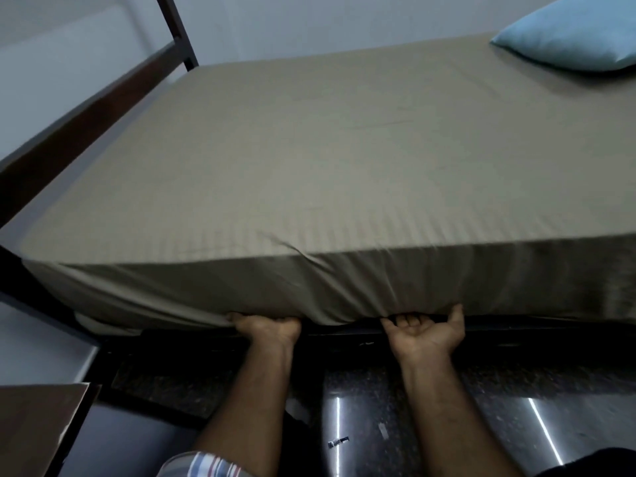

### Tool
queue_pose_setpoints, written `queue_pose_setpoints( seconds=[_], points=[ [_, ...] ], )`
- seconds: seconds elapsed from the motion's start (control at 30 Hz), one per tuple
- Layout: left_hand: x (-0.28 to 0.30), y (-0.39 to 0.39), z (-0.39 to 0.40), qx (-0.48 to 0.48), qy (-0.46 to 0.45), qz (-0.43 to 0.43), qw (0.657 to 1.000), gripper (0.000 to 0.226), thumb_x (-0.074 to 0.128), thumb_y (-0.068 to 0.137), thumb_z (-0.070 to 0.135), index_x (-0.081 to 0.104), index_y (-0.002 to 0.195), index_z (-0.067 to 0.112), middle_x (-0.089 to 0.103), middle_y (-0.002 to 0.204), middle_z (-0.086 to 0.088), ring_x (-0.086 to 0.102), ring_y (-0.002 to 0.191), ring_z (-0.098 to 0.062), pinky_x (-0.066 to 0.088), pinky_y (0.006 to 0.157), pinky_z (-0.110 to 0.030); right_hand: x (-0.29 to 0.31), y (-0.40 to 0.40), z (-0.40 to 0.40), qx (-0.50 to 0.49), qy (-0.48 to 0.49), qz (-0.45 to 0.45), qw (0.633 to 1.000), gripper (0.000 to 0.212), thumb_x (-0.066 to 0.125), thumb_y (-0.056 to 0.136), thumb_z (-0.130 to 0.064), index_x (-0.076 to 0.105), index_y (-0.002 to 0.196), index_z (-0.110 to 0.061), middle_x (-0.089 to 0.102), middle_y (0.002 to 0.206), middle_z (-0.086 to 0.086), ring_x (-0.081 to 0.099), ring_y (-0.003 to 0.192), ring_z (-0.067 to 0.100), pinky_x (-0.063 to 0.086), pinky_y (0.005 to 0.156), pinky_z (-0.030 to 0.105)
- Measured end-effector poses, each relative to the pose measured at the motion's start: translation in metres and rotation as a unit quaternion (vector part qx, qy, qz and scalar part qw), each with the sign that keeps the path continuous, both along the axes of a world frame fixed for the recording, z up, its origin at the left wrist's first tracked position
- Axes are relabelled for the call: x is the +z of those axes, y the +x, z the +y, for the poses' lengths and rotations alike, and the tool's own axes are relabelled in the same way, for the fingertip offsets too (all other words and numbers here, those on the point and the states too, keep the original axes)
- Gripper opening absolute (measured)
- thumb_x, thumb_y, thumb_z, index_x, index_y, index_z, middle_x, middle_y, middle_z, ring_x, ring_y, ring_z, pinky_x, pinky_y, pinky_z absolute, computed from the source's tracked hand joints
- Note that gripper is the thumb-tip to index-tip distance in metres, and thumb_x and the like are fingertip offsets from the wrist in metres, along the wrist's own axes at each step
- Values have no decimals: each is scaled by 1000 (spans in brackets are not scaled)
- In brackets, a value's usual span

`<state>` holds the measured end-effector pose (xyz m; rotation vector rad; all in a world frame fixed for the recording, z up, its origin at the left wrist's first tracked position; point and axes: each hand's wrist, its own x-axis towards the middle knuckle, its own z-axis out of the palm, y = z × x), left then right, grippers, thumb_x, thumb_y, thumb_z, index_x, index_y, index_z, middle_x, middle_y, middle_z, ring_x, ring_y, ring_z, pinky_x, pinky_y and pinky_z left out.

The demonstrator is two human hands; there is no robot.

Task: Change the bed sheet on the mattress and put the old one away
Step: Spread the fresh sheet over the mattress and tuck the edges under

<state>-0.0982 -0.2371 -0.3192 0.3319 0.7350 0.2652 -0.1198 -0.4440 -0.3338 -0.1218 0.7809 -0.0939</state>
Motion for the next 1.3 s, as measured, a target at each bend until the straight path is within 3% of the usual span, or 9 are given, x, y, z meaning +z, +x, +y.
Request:
queue_pose_setpoints(
  seconds=[0.2, 0.37, 0.53, 0.73, 0.87, 1.03, 1.1, 1.17, 1.3],
  points=[
    [-7, -22, 57, -287, 130, 181, 931, 65, 29, 101, 58, 61, 115, 3, 71, 103, -20, 67, 93, -35, 58, 80, -46, -4, -10, 5, 23, -80, 22, 996, 52, 45, 99, -50, 50, 136, -13, 48, 147, 10, 44, 139, 26, 28, 118, 52],
    [-17, -29, 71, -251, 169, 248, 920, 63, 34, 103, 57, 56, 102, -1, 69, 84, -19, 69, 68, -27, 54, 39, -25, -9, -12, 6, 50, -215, 114, 969, 49, 47, 104, -37, 51, 140, -5, 53, 141, 18, 58, 121, 31, 48, 103, 46],
    [-28, -34, 73, -78, 180, 238, 951, 28, 58, 102, 27, 58, 84, 6, 63, 84, -10, 66, 58, -15, 50, 38, -17, -14, -25, 26, 91, -251, 150, 952, 33, 43, 105, -33, 58, 118, -6, 62, 105, 14, 61, 82, 23, 50, 74, 36],
    [-24, -22, 102, 65, 223, 251, 940, 21, 56, 100, 12, 56, 79, 9, 58, 79, -7, 57, 66, -15, 52, 57, -22, 3, -36, 79, 158, -390, 34, 907, 27, 46, 101, -3, 62, 80, -8, 59, 49, 3, 54, 40, 11, 41, 39, 19],
    [-28, -17, 103, 60, 347, 278, 894, 33, 48, 91, -9, 44, 66, 12, 47, 57, -6, 45, 41, -16, 30, 32, -13, 49, -42, 112, 171, -505, -147, 833, 15, 67, 90, -20, 73, 76, -21, 64, 55, 6, 58, 48, 10, 48, 48, 25],
    [-4, -27, 128, 57, 481, 331, 810, 18, 58, 81, 14, 45, 71, 19, 46, 72, -2, 44, 65, -22, 51, 64, -39, 129, 0, 85, 93, -558, -245, 787, 8, 66, 85, -29, 73, 86, -30, 70, 72, 2, 65, 65, 15, 53, 63, 28],
    [12, -30, 124, 129, 541, 317, 768, 15, 59, 74, 24, 52, 84, 15, 53, 81, -9, 49, 76, -24, 50, 80, -51, 148, 25, 64, 95, -645, -217, 727, 11, 69, 86, -20, 74, 91, -29, 72, 82, -3, 66, 72, 10, 53, 69, 24],
    [43, -27, 101, 113, 575, 272, 763, 10, 59, 86, 21, 52, 94, 21, 57, 90, -12, 56, 78, -22, 47, 76, -40, 152, 50, 49, 152, -745, -171, 626, 12, 69, 85, -19, 76, 95, -24, 72, 88, -5, 66, 78, 9, 54, 77, 29],
    [102, -16, 71, 39, 418, 244, 874, 20, 46, 101, 12, 54, 86, 23, 63, 64, 1, 60, 48, -6, 43, 47, -23, 148, 62, 43, 320, -846, -157, 397, 40, 63, 81, -53, 78, 101, -22, 67, 95, 1, 60, 93, 25, 44, 88, 32]
  ],
)
